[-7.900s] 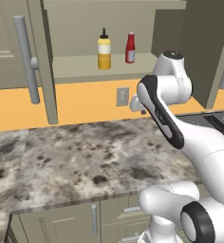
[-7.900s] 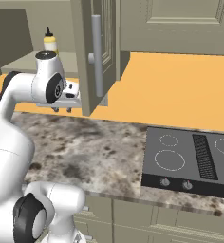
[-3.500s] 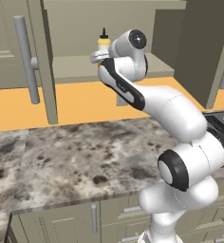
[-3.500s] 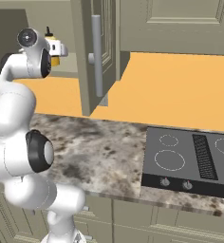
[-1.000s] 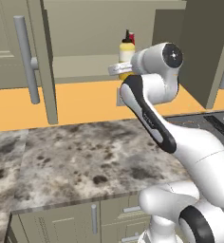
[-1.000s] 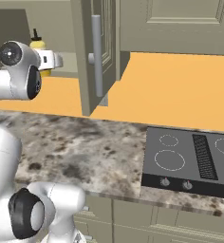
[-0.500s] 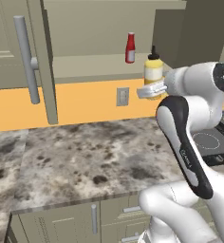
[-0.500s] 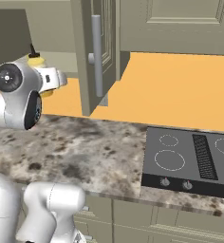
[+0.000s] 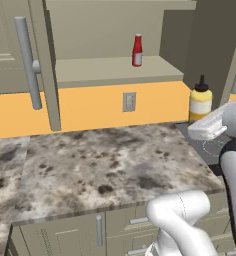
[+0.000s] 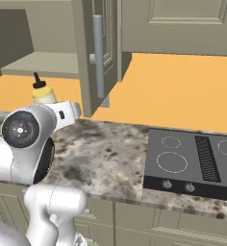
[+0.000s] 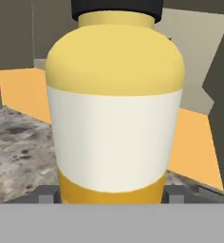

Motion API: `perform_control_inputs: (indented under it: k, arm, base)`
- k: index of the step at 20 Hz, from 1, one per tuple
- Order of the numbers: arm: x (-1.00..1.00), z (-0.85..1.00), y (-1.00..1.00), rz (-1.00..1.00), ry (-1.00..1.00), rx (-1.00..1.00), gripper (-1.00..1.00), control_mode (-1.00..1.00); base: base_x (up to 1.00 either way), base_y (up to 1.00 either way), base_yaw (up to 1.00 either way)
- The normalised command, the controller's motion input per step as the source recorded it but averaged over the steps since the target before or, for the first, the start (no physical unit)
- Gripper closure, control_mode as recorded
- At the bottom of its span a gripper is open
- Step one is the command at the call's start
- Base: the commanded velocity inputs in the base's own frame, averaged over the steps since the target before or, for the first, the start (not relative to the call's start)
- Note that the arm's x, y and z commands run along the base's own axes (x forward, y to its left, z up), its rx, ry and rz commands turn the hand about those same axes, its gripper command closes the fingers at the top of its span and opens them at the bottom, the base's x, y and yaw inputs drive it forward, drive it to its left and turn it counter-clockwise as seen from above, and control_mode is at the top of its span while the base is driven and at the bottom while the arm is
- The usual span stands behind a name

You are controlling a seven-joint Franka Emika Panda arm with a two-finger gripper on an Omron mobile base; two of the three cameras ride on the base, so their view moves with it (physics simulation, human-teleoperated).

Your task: Take 2 condiments from the cabinet and move them on the counter near the stove.Make sure the condiments are lined up with each other, next to each other.

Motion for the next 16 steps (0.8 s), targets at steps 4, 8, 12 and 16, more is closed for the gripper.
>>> perform_control_inputs:
  k: [4, 8, 12, 16]
  arm:
    - [-0.68, -0.45, -0.86, 0.17, -0.03, -0.07, 1.0, -1.0]
    - [-0.25, -0.64, -0.83, 0.28, -0.06, -0.08, 1.0, -1.0]
    - [-0.08, -0.78, -0.76, 0.31, -0.08, -0.06, 1.0, -1.0]
    - [0.52, -0.68, -0.65, 0.35, -0.07, 0.0, 1.0, -1.0]
  base:
    - [0.0, 0.0, 0.0]
    - [0.0, 0.0, 0.0]
    - [0.0, 0.0, 0.0]
    - [0.0, 0.0, 0.0]
